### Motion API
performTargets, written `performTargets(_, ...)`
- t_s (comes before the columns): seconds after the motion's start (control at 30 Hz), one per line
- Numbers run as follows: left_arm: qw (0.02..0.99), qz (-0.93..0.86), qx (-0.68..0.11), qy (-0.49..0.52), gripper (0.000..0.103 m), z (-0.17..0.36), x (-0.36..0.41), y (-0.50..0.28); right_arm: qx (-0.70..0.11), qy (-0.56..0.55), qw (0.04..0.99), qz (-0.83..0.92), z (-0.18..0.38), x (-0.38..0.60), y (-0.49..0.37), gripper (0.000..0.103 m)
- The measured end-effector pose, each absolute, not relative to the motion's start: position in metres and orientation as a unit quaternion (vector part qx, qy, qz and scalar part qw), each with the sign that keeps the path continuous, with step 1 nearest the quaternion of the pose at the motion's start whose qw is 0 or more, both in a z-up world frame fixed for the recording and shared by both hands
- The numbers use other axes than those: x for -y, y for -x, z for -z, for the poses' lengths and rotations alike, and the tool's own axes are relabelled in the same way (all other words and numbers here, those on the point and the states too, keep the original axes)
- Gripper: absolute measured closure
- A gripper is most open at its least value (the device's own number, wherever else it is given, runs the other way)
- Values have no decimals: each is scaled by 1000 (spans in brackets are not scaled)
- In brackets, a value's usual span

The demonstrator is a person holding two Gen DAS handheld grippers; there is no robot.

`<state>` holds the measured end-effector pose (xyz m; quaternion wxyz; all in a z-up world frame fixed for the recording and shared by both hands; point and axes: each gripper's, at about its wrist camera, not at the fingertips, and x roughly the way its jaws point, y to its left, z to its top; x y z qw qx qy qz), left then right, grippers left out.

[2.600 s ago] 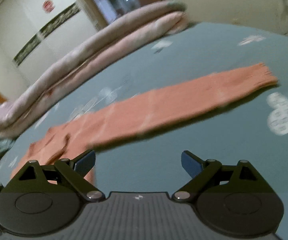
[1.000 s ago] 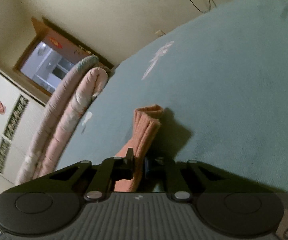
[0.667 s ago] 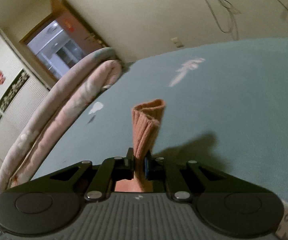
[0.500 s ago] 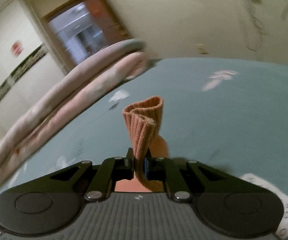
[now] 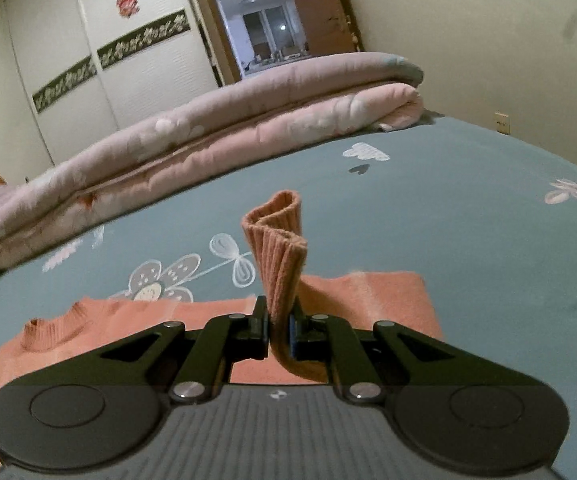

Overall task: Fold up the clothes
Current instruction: 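Lift the grasped cuff and carry it across the sweater body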

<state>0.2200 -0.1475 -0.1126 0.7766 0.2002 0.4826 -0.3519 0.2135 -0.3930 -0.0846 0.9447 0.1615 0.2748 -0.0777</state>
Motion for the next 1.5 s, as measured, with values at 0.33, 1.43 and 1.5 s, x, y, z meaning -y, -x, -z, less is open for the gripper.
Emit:
performTargets(0.33,796,364,-457,-159,3,107,106,-231,-286,-83,951,75,52,349,-252,92)
performTargets(1.43,810,367,-451,-75,2,125,33,-216,-262,94,951,-135,-22,120,-323,92)
performTargets(1.5,809,368,-453,-68,2,127,29,-215,-258,108,949,-146,-20,104,-324,92)
